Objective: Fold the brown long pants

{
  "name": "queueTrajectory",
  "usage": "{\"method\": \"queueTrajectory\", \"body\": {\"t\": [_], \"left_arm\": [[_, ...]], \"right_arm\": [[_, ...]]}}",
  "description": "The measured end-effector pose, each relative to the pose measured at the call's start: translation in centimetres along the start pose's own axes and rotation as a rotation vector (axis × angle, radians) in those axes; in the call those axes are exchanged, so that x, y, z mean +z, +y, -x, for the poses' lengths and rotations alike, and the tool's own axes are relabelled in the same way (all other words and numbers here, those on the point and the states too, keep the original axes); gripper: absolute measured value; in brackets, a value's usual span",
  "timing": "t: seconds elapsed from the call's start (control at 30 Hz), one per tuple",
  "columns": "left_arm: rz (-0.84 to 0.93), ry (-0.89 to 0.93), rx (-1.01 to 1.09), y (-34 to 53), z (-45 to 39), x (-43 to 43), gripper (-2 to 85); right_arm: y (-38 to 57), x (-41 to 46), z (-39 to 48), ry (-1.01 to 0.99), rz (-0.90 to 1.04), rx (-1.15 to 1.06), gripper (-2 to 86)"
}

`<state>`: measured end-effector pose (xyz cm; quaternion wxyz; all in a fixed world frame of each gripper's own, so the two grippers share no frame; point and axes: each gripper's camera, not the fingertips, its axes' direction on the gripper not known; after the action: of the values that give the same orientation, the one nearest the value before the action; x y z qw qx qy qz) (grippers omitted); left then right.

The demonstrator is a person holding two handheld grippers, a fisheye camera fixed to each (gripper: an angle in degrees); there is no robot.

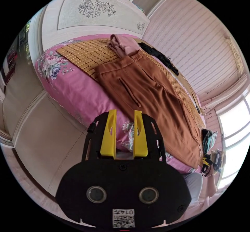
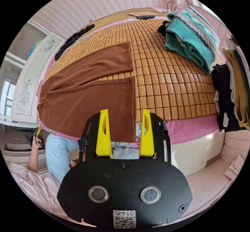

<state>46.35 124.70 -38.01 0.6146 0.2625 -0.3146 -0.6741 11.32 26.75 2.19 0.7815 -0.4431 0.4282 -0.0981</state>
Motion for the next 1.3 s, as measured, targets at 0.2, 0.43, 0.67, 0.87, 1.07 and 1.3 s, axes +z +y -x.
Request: {"method": "queueTrajectory", "body": {"t": [0.2, 0.43, 0.67, 0.87, 1.07, 1.3], "left_arm": [[0.030, 0.058, -0.075, -4.1, 4.0, 2.8, 11.6], [0.056, 0.131, -0.035, -5.1, 6.1, 0.6, -0.4], [0.078, 0.113, 0.076, -2.4, 6.4, -3.2, -0.4], [0.116, 0.061, -0.003, -0.7, 8.9, -4.4, 4.3], [-0.029, -0.073, 0.329, -7.2, 3.6, -8.3, 5.3], [0.013, -0.050, 0.301, -15.7, 0.9, -3.6, 10.9]], "right_arm": [[-1.3, 1.3, 2.6, -0.058, 0.243, 0.093, 15.3], [-3.7, -1.2, 10.6, 0.244, 0.285, -0.086, 1.0], [-5.7, -5.7, 11.4, 0.121, 0.241, 0.020, 0.4], [-10.8, -7.3, 17.8, 0.429, 0.242, -0.029, 3.6], [-21.0, -6.6, 46.3, 0.332, 0.003, -0.719, 8.9], [-21.5, 0.8, 79.6, -0.019, 0.020, -1.320, 11.1]]}}
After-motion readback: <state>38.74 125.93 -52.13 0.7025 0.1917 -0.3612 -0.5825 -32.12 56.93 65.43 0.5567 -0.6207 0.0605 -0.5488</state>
